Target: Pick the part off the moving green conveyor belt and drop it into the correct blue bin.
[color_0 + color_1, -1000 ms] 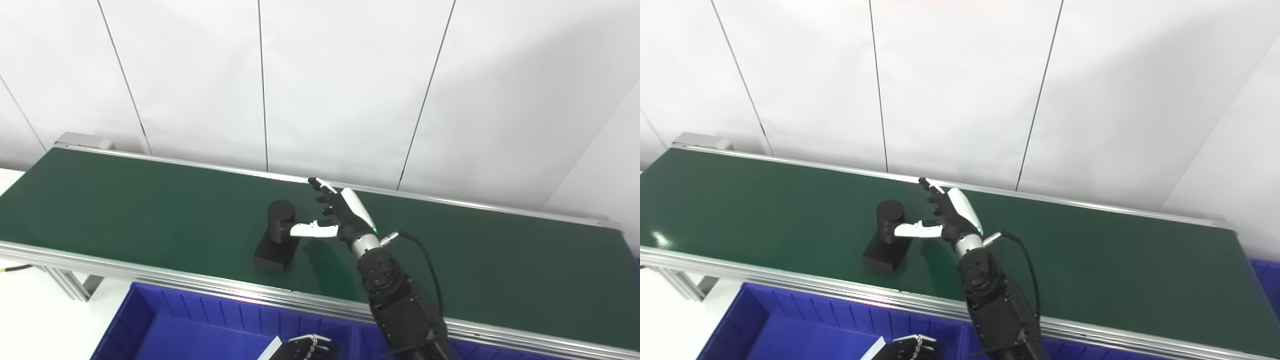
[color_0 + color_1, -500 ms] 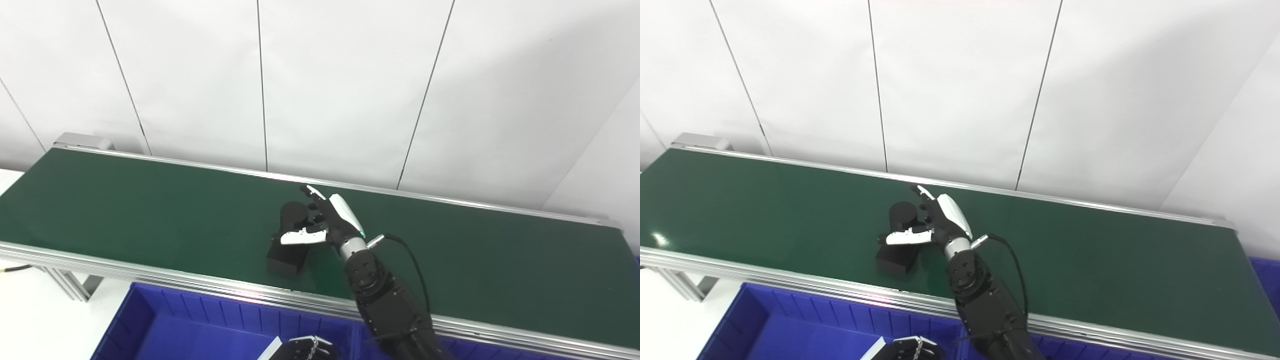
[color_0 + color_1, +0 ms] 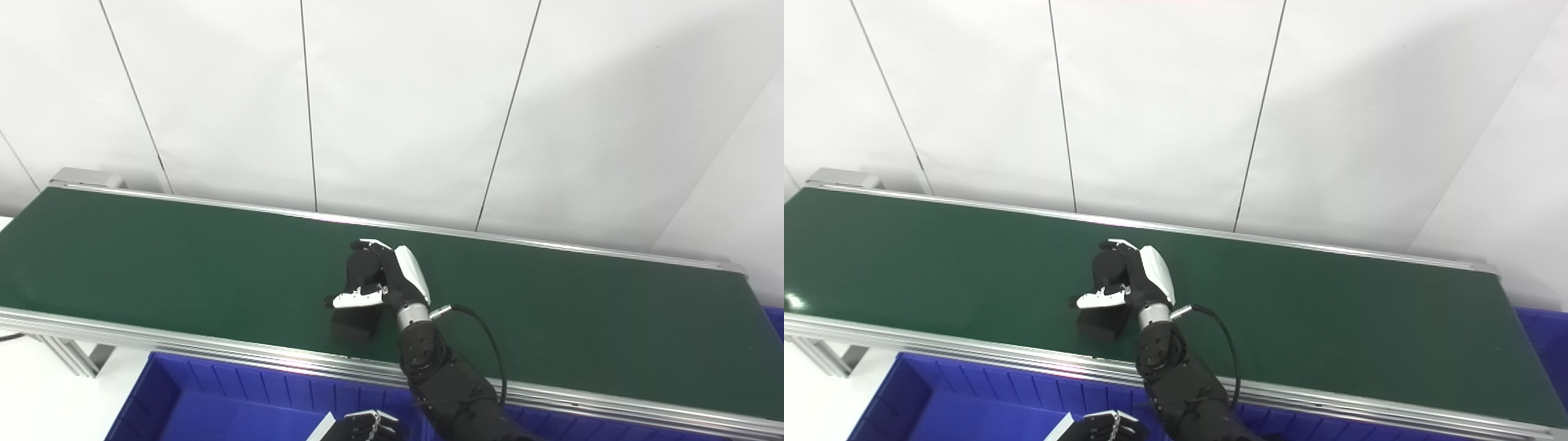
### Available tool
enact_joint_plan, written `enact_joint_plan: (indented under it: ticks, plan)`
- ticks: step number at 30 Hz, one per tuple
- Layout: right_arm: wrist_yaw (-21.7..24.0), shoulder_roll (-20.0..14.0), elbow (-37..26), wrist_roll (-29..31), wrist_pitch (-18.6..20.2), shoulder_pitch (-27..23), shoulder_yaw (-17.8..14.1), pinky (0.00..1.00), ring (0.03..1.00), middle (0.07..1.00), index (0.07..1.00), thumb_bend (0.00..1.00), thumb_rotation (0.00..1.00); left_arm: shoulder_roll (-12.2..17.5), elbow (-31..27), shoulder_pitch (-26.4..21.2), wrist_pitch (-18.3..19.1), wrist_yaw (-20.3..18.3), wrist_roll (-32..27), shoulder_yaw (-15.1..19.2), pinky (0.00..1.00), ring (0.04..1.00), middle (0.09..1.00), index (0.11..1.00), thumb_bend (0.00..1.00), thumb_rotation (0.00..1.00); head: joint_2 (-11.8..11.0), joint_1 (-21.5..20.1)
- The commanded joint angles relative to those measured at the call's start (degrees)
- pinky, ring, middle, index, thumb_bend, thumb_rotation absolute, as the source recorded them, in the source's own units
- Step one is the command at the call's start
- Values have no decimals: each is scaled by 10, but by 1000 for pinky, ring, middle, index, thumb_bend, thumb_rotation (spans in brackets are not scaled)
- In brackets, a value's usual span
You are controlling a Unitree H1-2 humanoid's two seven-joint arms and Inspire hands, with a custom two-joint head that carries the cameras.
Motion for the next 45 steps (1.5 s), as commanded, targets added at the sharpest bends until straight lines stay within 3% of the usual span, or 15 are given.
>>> enact_joint_plan:
  ticks: [1, 4, 6, 10, 20, 23, 26, 29, 35, 40, 45]
  plan:
    - [-28, 18, 2, 5, -29, -32, -7, 415, 480, 643, 608, 515, 0, 4, -11, -2, -22, 6, 3, 1, 594, 606, 608, 620, 765, 914, 0, 1]
    - [-44, 21, 12, 16, -27, -35, -18, 357, 482, 586, 516, 476, 0, 4, -10, -3, -22, 7, 3, 1, 601, 610, 606, 616, 772, 916, 2, -1]
    - [-55, 23, 16, 22, -20, -36, -24, 415, 472, 617, 512, 470, 0, 2, -8, -3, -22, 0, -3, 5, 607, 610, 607, 620, 766, 913, 2, -1]
    - [-71, 18, 12, 18, -21, -30, -22, 438, 472, 675, 528, 469, 0, 2, -5, -6, -22, 2, -1, 5, 609, 610, 605, 623, 756, 912, 1, -2]
    - [-88, 9, -30, 30, -62, 9, -34, 439, 472, 651, 461, 470, 0, 10, 0, -14, -22, 20, 17, -6, 599, 621, 625, 640, 734, 938, 5, -3]
    - [-85, -2, -118, 22, -65, 56, -32, 424, 467, 645, 463, 471, 0, 4, -4, -12, -22, -1, -7, 3, 564, 603, 622, 645, 721, 911, 14, -6]
    - [-71, -10, -243, 21, -37, 117, -37, 415, 460, 635, 463, 471, 0, 0, -3, -11, -22, -19, -19, 15, 531, 585, 617, 650, 720, 899, 24, -12]
    - [-44, -17, -351, 29, -12, 172, -44, 341, 467, 633, 464, 460, 0, 0, -4, -11, -22, -26, -18, 21, 524, 582, 619, 654, 704, 910, 32, -14]
    - [9, -48, -553, 26, 34, 285, -51, 344, 472, 632, 467, 464, 0, -6, -7, -5, -22, -64, -34, 52, 602, 619, 639, 664, 637, 889, 50, -19]
    - [37, -63, -673, 33, 63, 364, -63, 346, 472, 638, 480, 463, 0, -9, -11, 1, -22, -100, -47, 83, 645, 641, 655, 677, 641, 871, 68, -25]
    - [60, -78, -745, 37, 71, 430, -75, 358, 468, 629, 485, 466, 0, -18, -16, 6, -22, -143, -70, 121, 675, 653, 654, 675, 650, 807, 86, -38]
